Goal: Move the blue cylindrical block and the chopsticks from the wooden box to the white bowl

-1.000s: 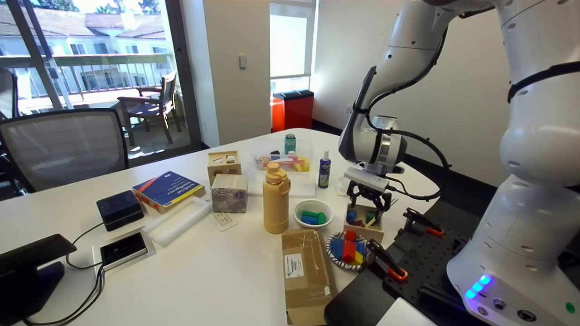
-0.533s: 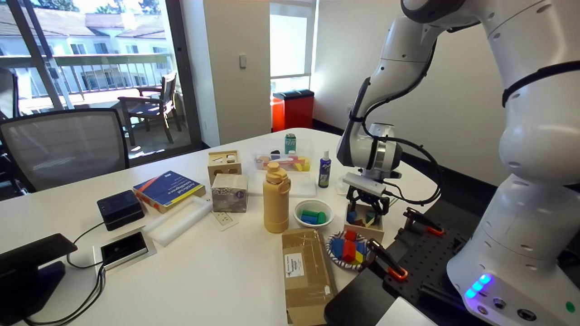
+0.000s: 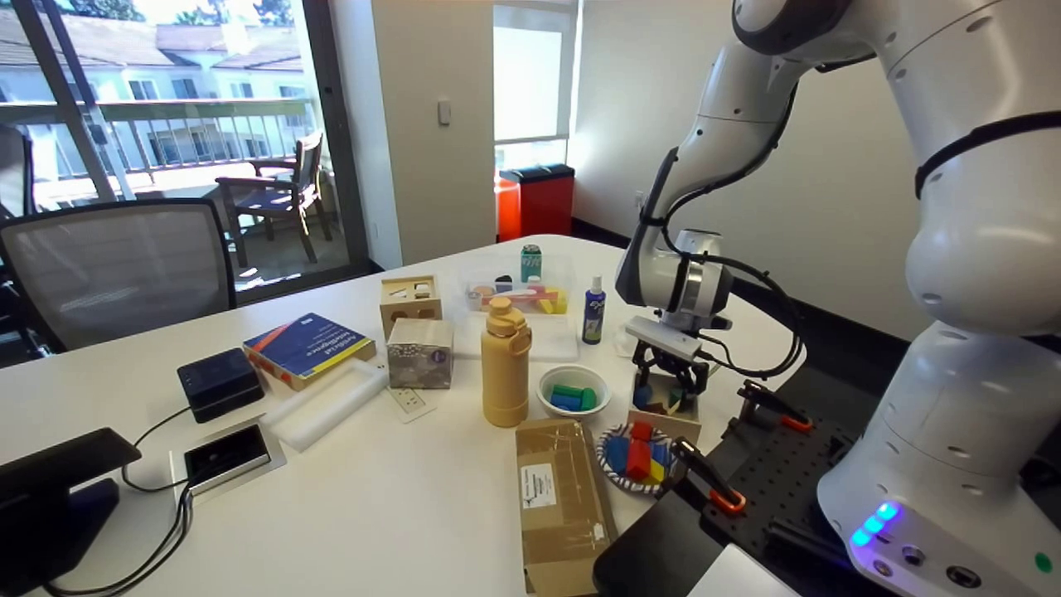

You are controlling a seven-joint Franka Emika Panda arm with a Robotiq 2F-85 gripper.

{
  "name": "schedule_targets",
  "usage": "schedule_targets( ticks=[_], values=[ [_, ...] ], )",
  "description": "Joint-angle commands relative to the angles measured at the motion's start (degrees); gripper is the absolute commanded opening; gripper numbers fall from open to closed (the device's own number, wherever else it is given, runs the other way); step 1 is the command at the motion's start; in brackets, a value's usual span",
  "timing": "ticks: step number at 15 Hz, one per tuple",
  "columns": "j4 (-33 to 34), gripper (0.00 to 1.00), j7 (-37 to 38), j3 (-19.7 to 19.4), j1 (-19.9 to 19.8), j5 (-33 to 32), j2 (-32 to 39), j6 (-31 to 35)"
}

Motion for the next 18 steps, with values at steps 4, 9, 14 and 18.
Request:
schedule_targets(
  ticks=[4,9,14,18],
  values=[
    [0.4,1.0,-1.0,5.3,-4.7,1.0,0.9,4.9],
    [0.3,1.0,-1.0,7.5,-7.2,1.0,4.3,6.2],
    [-0.1,1.0,-0.7,8.7,-9.2,0.6,6.0,8.5],
    [-1.1,1.0,-0.3,8.4,-9.4,0.5,4.0,8.1]
  ],
)
